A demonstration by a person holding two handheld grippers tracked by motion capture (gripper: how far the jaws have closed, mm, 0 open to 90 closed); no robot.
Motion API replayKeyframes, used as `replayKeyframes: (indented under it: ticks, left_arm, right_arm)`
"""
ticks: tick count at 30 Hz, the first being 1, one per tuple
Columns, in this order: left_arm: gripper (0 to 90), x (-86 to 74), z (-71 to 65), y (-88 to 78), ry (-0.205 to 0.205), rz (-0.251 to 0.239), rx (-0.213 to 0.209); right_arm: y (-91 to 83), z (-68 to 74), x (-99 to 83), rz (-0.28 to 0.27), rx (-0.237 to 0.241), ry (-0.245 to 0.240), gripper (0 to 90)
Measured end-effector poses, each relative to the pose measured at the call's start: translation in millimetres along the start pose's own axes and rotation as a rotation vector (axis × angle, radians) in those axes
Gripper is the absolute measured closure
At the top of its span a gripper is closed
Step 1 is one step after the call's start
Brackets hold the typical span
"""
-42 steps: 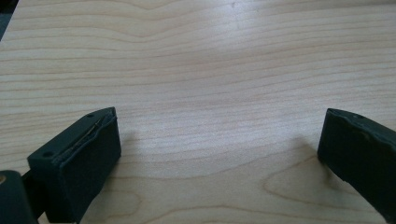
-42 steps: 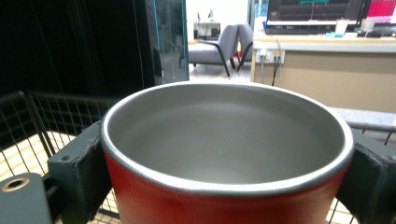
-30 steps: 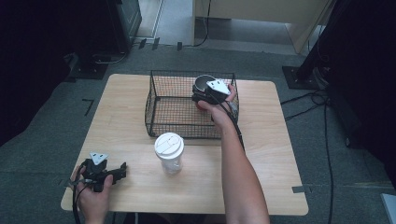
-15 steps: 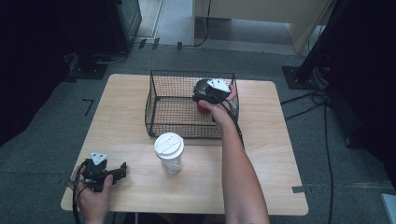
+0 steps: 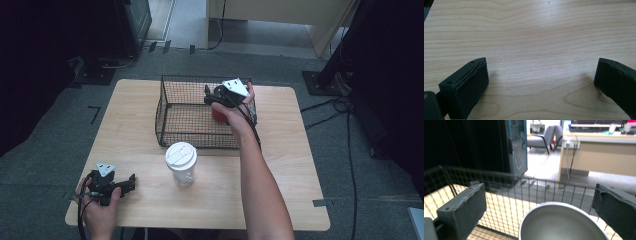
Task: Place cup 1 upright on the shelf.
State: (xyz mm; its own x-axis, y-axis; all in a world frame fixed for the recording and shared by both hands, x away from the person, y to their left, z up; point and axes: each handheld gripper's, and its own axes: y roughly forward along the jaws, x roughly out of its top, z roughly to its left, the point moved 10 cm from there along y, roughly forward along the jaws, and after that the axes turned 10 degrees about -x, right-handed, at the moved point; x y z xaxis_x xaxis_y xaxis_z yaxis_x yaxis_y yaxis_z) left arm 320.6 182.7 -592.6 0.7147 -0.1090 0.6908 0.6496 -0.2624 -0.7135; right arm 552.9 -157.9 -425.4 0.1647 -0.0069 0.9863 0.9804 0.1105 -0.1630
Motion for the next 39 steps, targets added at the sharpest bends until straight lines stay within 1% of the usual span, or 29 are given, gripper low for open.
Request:
replayKeyframes:
  ticks: [2,3,4,6,7,9,10,11,13,14,15,16,17,18,20,21,22,24,26,28,29,30,32,34,35,36,37,38,39]
  left_arm:
    - [0.1,0.0,0.0,0.0,0.000,0.000,0.000]
    - [0.1,0.0,0.0,0.0,0.000,0.000,0.000]
    - [0.1,0.0,0.0,0.0,0.000,0.000,0.000]
    - [0.1,0.0,0.0,0.0,0.000,0.000,0.000]
    - [0.0,0.0,0.0,0.0,0.000,0.000,0.000]
    - [0.1,0.0,0.0,0.0,0.000,0.000,0.000]
    - [0.1,0.0,0.0,0.0,0.000,-0.001,0.000]
    - [0.1,0.0,0.0,0.0,0.000,-0.001,0.000]
    - [0.1,0.1,0.0,0.1,0.000,-0.001,0.000]
    - [0.1,0.1,-0.1,0.1,-0.001,-0.002,0.000]
    - [0.1,0.1,-0.1,0.1,-0.002,-0.002,0.000]
    - [0.1,0.1,0.0,0.1,-0.001,-0.002,0.000]
    - [0.1,0.1,0.0,0.1,-0.001,-0.002,0.000]
    - [0.1,0.1,-0.1,0.1,-0.001,-0.002,0.000]
    - [0.1,0.1,0.0,0.1,-0.001,-0.001,0.000]
    - [0.1,0.1,0.0,0.1,-0.001,-0.002,0.001]
    - [0.0,0.1,0.1,0.0,0.001,0.000,0.001]
    - [0.0,0.1,0.1,0.0,0.001,0.000,0.000]
    - [0.0,0.1,0.3,0.0,0.003,0.000,0.001]
    - [0.1,0.2,0.1,0.2,0.001,0.001,0.001]
    - [0.1,0.2,0.1,0.2,0.001,0.001,0.001]
    - [0.1,0.2,0.1,0.2,0.001,0.001,0.001]
    - [0.0,0.2,0.2,0.1,0.002,0.001,0.001]
    - [0.0,0.2,0.2,0.1,0.002,0.001,0.001]
    - [0.1,0.2,0.2,0.1,0.003,0.001,0.001]
    - [0.0,0.2,0.2,0.1,0.003,0.001,0.001]
    - [0.1,0.1,0.1,0.0,0.002,0.002,0.000]
    - [0.1,0.1,0.1,0.0,0.002,0.002,0.000]
    - [0.1,0.1,0.2,0.0,0.002,0.003,0.001]
  right_arm:
    - [-2.4,0.9,4.1,-0.011,0.005,0.000,0.0]
    - [-8.4,3.3,12.1,-0.030,0.015,0.006,0.0]
    - [-11.2,3.9,15.1,-0.037,0.017,0.010,0.0]
    - [-13.3,4.0,17.3,-0.042,0.019,0.013,0.0]
    - [-20.3,4.5,24.1,-0.059,0.026,0.028,0.0]
    - [-22.7,4.6,26.6,-0.066,0.029,0.033,0.0]
    - [-29.4,4.3,32.5,-0.078,0.028,0.037,0.0]
    - [-29.4,4.3,32.5,-0.078,0.028,0.037,0.0]
    - [-38.0,5.5,38.6,-0.090,0.038,0.043,0.0]
    - [-46.0,7.7,41.5,-0.097,0.044,0.037,0.0]
    - [-46.0,7.7,41.5,-0.097,0.044,0.037,0.0]
    - [-53.5,9.9,43.0,-0.102,0.051,0.030,0.0]
    - [-53.5,9.9,43.0,-0.102,0.051,0.030,0.0]
    - [-63.5,12.0,43.0,-0.100,0.054,0.026,0.0]
    - [-66.6,12.8,42.2,-0.096,0.055,0.024,0.0]
    - [-71.5,13.9,39.5,-0.087,0.057,0.013,0.0]
    - [-78.8,16.0,34.4,-0.076,0.070,0.015,0.0]
    - [-84.5,15.5,30.0,-0.072,0.071,0.009,0.0]
    - [-92.0,15.5,26.6,-0.068,0.078,0.021,0.0]
    - [-100.1,15.9,23.6,-0.068,0.083,0.015,0.0]
    - [-100.1,15.9,23.6,-0.068,0.083,0.015,0.0]
    - [-104.3,16.4,22.6,-0.069,0.087,0.020,0.0]
    - [-119.8,16.6,19.4,-0.074,0.093,0.022,0.0]
    - [-123.6,17.1,18.5,-0.076,0.095,0.021,0.0]
    - [-135.4,18.0,15.8,-0.079,0.105,0.020,0.0]
    - [-135.4,18.0,15.8,-0.079,0.105,0.020,0.0]
    - [-145.0,18.0,12.6,-0.083,0.110,0.016,0.0]
    - [-145.0,18.0,12.6,-0.083,0.110,0.016,0.0]
    - [-152.2,17.5,8.8,-0.085,0.108,0.003,0.0]
